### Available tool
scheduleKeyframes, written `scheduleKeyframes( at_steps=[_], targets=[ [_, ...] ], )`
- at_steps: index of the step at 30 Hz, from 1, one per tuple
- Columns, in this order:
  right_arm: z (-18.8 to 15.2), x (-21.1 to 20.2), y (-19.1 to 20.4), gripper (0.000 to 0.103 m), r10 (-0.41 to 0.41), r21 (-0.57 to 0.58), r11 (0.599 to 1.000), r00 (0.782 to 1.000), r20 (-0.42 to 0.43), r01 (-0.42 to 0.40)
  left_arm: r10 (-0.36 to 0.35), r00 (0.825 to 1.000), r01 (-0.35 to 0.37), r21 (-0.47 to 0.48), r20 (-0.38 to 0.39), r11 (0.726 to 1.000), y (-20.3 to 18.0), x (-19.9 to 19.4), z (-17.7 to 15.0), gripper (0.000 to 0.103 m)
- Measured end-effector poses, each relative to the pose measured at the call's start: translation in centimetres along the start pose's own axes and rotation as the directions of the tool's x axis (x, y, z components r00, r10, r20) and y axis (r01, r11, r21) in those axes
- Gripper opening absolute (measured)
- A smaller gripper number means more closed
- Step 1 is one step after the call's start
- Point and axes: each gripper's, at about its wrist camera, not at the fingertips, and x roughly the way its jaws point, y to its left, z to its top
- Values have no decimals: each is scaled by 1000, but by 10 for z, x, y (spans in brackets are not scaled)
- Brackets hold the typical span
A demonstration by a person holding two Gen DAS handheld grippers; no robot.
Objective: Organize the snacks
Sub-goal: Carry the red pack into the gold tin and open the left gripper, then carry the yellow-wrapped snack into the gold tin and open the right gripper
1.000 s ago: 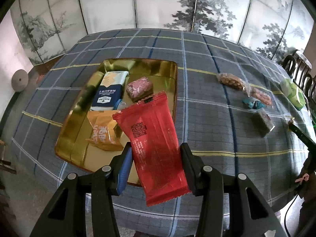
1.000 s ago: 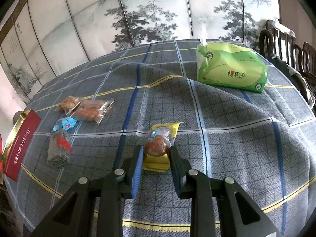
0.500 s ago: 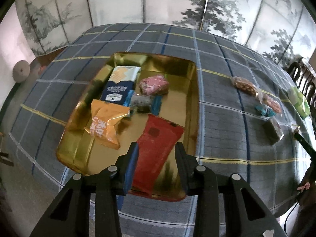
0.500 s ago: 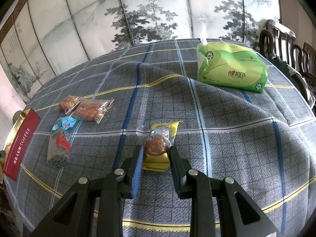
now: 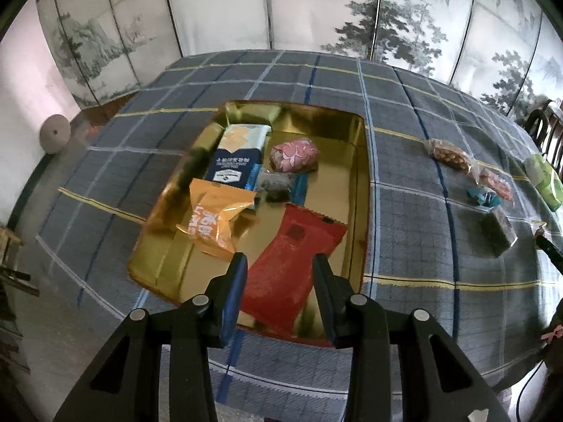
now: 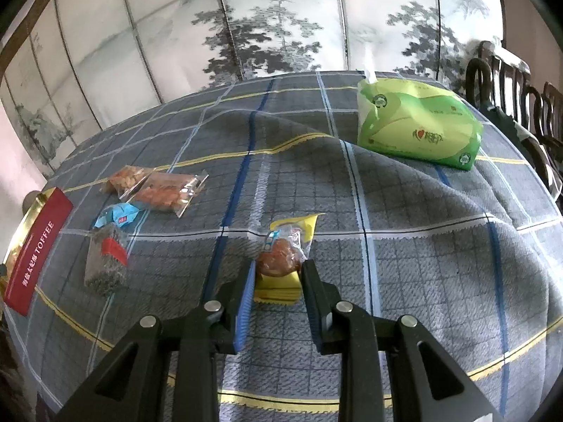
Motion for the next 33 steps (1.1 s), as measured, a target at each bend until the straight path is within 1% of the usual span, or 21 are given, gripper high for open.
scheduleKeyframes(
  at_steps=[3, 7, 12, 15, 17, 21, 23, 24, 25, 27, 29, 30, 33],
  targets=[
    [-3, -3, 2, 27, 7, -3, 1000, 1000, -6, -7, 14, 1000, -14, -7, -2, 1000, 1, -1, -1, 35],
    [1, -9, 6, 27, 32, 9, 999, 999, -9, -32, 45, 999, -45, -14, 0, 999, 3, -1, -2, 40],
    [7, -26, 20, 27, 50, -20, 999, 999, 11, -50, 58, 998, -58, -14, 14, 998, 7, -4, -6, 46],
    [15, -39, 35, 27, 86, -36, 996, 996, 29, -85, 64, 998, -64, -15, 26, 998, 9, -6, -8, 51],
    [20, -45, 49, 27, 112, -53, 993, 993, 34, -110, 70, 997, -69, -17, 33, 997, 11, -7, -9, 51],
    [31, -53, 90, 27, 175, -120, 978, 984, 37, -170, 66, 997, -66, -24, 31, 998, 15, -7, -10, 53],
    [36, -57, 115, 27, 216, -162, 965, 976, 35, -207, 60, 998, -59, -31, 25, 998, 20, -7, -12, 58],
    [37, -58, 127, 27, 236, -177, 958, 971, 31, -227, 56, 998, -55, -36, 22, 998, 23, -6, -13, 63],
    [40, -59, 144, 27, 267, -196, 946, 963, 23, -258, 57, 998, -56, -39, 25, 998, 25, -6, -14, 66],
    [45, -59, 166, 27, 310, -212, 930, 951, 11, -301, 62, 998, -60, -41, 34, 997, 28, -8, -17, 70],
    [50, -58, 192, 27, 360, -230, 907, 933, -7, -352, 62, 998, -61, -36, 31, 998, 32, -8, -19, 83],
    [53, -56, 207, 27, 385, -242, 894, 923, -18, -378, 67, 997, -66, -38, 26, 997, 34, -8, -19, 92],
    [57, -50, 243, 27, 429, -271, 863, 902, -56, -427, 49, 998, -47, -53, 45, 997, 42, -13, -21, 95]
  ],
)
